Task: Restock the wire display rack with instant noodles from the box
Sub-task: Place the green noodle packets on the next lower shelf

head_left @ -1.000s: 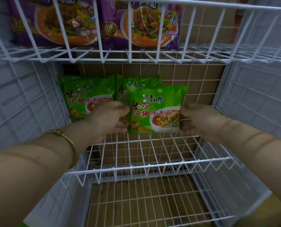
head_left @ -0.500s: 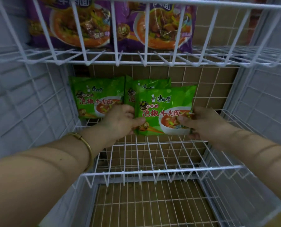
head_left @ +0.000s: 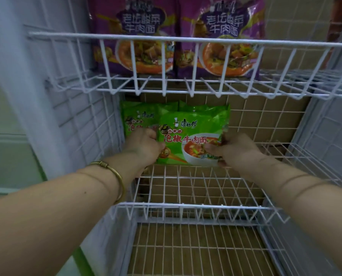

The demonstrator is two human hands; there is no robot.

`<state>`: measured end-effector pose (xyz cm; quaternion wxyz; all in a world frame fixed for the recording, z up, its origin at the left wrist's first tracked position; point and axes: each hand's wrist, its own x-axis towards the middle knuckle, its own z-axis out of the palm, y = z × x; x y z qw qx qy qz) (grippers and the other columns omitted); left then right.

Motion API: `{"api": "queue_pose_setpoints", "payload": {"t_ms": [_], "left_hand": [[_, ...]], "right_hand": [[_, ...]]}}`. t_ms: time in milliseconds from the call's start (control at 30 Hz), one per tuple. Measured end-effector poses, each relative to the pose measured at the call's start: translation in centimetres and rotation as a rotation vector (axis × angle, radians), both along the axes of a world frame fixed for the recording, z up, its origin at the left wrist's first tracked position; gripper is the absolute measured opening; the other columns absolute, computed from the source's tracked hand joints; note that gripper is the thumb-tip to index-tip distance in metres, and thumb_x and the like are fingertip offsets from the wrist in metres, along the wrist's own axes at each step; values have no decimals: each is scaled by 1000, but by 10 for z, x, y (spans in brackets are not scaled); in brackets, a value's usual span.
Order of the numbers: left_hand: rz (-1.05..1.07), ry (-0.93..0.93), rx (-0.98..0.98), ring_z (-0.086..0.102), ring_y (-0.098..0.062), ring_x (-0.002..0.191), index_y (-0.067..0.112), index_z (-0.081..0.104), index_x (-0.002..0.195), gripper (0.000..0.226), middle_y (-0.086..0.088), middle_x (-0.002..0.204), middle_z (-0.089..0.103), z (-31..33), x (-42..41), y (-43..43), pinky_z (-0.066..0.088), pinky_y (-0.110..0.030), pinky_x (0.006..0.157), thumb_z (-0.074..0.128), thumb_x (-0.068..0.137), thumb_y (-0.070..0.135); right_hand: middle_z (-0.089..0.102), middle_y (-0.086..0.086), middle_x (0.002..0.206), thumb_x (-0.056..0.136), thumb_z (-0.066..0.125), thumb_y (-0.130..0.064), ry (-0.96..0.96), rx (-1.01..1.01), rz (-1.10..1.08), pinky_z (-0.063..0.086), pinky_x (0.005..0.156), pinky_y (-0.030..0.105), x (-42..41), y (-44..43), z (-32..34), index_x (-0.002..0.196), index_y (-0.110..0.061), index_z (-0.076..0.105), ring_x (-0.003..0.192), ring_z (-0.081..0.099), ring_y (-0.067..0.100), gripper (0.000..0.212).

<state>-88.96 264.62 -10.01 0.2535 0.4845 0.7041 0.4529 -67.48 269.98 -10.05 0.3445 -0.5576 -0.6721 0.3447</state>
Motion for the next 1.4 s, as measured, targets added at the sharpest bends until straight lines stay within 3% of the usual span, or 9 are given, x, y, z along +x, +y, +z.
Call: {"api": "queue_pose_setpoints", "payload": {"t_ms": [167,300,500,667,867,1000,1133,1300,1400], "left_hand": [[272,36,27,69,-32,81,12,64,73,13,-11,84,70,5,-32,-9,60,-47,77,72,77,22],[376,271,-55,59,-26,79,8,62,84,18,-12,98,67,9,-39,-12,48,-31,68,59,88,25],[497,211,69,61,-33,104,1,64,111,24,-15,111,66,2,-39,-3,34,-26,70,51,96,14],[437,303,145,48,-26,76,15,39,87,17,3,72,43,-8,-41,-6,33,-31,66,46,91,-1],[261,448,-61,64,-34,90,15,52,106,23,-12,99,65,-15,-29,-11,56,-42,78,55,84,21],[211,491,-116,64,-34,92,13,56,104,23,-13,102,65,-10,-25,-17,57,-40,78,57,83,21],[176,501,-187,60,-35,100,13,55,112,25,-14,112,60,-5,-20,-26,48,-35,73,57,88,19],[115,578,-69,52,-37,109,11,54,119,34,-16,126,43,2,-16,-40,48,-40,89,59,86,17],[64,616,13,55,-33,107,11,59,119,33,-11,122,49,8,-12,-44,46,-37,82,62,87,20]], "right_hand": [[74,12,98,84,76,-40,-112,128,30,52,73,34,-57,0,3,97,-13,73,91,69,30,30],[71,12,91,84,75,-43,-151,134,-12,51,64,29,-83,2,1,94,-7,70,87,67,29,38],[73,13,92,87,72,-33,-139,162,-73,39,63,24,-100,5,0,97,-4,73,91,68,29,31],[66,11,78,88,69,-33,-203,220,-61,31,46,24,-105,6,-6,80,-6,67,74,58,24,28],[59,6,71,88,69,-33,-208,231,-44,24,41,15,-110,9,-11,81,-6,70,70,53,21,28],[54,3,64,91,67,-34,-215,185,-42,26,41,19,-114,10,-12,78,-6,65,61,51,17,30],[69,12,81,92,63,-43,-240,142,-23,32,45,21,-114,9,-11,88,-3,72,70,59,22,40],[68,12,76,85,69,-27,-273,142,-20,32,45,21,-109,0,-6,82,-5,74,76,65,27,23],[60,7,67,86,68,-24,-292,114,-6,31,44,21,-105,-6,-2,76,-5,69,67,59,23,22]]}}
